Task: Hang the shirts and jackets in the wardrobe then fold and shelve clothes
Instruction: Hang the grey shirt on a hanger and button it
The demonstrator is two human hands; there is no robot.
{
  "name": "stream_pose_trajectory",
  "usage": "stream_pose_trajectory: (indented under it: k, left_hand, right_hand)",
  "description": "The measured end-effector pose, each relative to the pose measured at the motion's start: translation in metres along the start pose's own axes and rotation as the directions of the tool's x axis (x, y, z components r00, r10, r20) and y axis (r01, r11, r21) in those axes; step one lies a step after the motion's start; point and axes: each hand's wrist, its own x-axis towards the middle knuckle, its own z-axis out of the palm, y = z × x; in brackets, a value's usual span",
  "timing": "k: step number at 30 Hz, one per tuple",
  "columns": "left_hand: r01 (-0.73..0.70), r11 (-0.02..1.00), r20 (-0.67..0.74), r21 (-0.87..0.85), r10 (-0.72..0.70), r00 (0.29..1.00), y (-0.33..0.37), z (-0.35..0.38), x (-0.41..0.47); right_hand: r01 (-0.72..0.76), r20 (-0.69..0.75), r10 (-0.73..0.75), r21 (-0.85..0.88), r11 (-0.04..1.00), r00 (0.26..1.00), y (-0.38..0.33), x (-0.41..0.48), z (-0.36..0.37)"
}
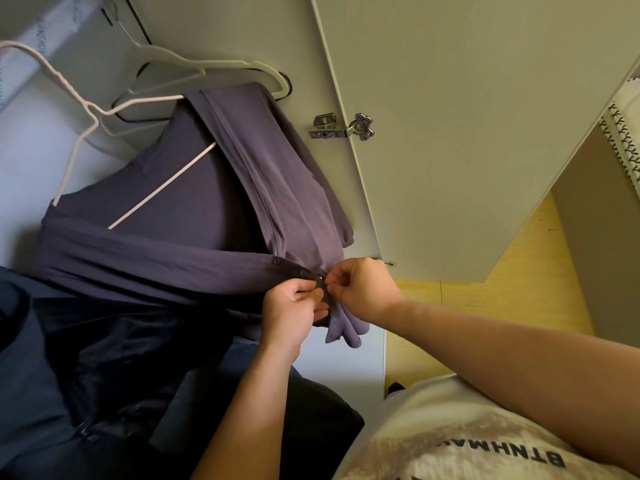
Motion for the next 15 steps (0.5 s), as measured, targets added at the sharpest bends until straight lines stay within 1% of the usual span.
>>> stream_pose_trajectory:
  k: [5,10,15]
  left_hand:
    - [0.049,0.991,-0.015,-0.124,-0.052,0.999,0.0019,0.0026,-0.0002]
    - [0.075,0.978,-0.012,-0.196,-0.079,0.997,0.0026,0.0044,-0.0009]
    - [0.082,0.98,0.028,-0.179,-0.078,0.997,0.0035,0.0038,0.0013]
  right_hand:
    - [0.061,-0.008,-0.061,-0.014,0.998,0.998,0.0015,-0.0009,0.0008]
    - [0.055,0.04,-0.055,0.014,0.998,0.998,0.0043,0.0002,0.0005]
    - [0.05,0.082,-0.047,-0.031,0.998,0.996,0.0049,-0.0006,0.0013]
